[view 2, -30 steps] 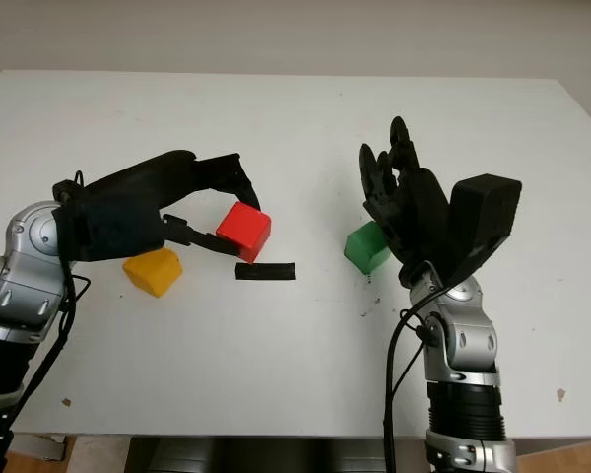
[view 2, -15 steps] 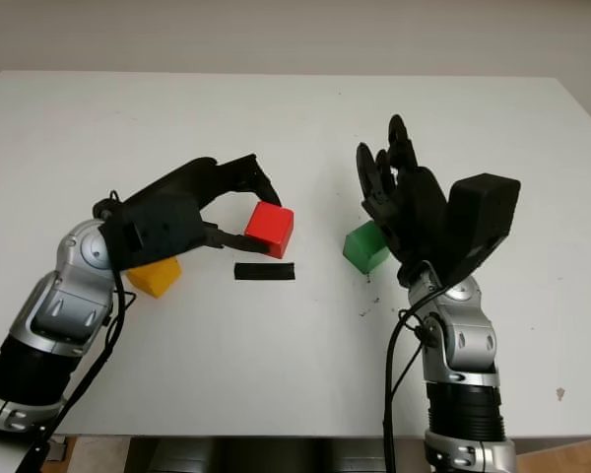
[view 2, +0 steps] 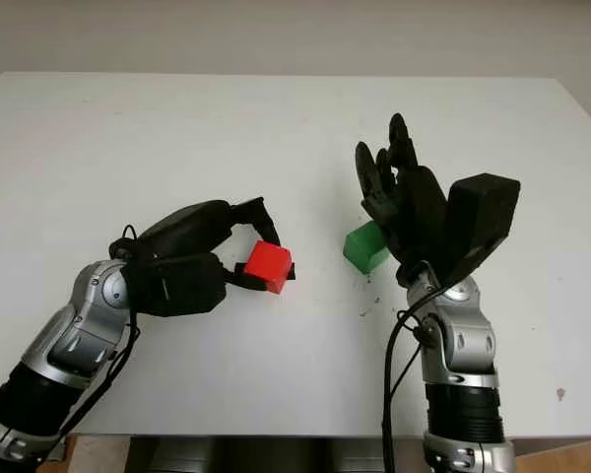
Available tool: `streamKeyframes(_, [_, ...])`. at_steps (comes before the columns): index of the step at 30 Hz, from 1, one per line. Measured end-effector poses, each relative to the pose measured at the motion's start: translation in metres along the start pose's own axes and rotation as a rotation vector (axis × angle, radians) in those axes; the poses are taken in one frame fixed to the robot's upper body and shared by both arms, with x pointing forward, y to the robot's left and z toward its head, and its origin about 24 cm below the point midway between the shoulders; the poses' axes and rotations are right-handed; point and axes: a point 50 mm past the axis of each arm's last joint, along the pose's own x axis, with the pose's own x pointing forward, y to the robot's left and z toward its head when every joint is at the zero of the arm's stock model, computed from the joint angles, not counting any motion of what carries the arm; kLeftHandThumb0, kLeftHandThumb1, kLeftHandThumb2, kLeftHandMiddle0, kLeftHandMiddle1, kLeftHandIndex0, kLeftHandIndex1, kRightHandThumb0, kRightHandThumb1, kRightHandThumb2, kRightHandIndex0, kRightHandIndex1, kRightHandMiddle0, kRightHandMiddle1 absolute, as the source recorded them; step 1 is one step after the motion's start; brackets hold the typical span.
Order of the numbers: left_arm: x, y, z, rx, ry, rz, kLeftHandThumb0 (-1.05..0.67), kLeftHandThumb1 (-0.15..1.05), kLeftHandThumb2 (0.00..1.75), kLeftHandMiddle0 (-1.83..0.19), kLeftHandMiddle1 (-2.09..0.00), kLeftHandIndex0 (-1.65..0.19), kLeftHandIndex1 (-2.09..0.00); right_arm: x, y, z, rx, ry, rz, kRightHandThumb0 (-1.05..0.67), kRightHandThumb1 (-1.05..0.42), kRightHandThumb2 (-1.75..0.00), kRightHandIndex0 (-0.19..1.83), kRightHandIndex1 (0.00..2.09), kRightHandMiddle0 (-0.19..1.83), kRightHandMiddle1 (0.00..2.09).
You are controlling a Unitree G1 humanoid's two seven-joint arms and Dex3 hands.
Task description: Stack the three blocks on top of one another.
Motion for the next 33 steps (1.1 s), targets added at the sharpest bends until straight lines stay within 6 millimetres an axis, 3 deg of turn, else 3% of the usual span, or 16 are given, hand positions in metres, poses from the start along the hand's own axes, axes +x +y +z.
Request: streamKeyframes(33, [0.0073, -0.0004, -0.007, -0.073, 0.099, 0.031, -0.31, 1.01, 0.05, -0.31, -0.2, -0.28, -1.64, -0.0001, -0.0002, 0.0, -0.001, 0.0, 0.006, -0.57, -1.05, -0.44, -0.19, 0.0, -0.19, 0.0])
